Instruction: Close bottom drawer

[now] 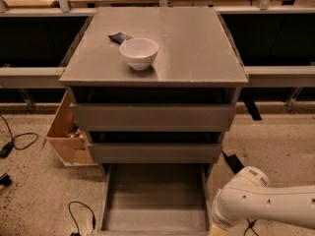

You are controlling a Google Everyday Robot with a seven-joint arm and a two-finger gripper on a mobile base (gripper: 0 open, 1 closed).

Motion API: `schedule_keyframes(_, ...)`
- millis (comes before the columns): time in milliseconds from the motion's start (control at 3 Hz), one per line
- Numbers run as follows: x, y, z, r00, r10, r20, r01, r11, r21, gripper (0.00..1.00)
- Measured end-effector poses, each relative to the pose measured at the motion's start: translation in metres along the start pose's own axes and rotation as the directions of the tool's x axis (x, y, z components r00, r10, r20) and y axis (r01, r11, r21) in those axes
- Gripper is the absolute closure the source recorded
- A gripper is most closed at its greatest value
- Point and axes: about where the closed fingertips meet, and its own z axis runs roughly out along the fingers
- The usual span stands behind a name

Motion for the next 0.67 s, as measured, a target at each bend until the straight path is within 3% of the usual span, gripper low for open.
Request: schedule_keyframes(667,0.016,0.015,0.085,0.999,0.020,0.036,-0.018,0.9978,-0.064,0.42)
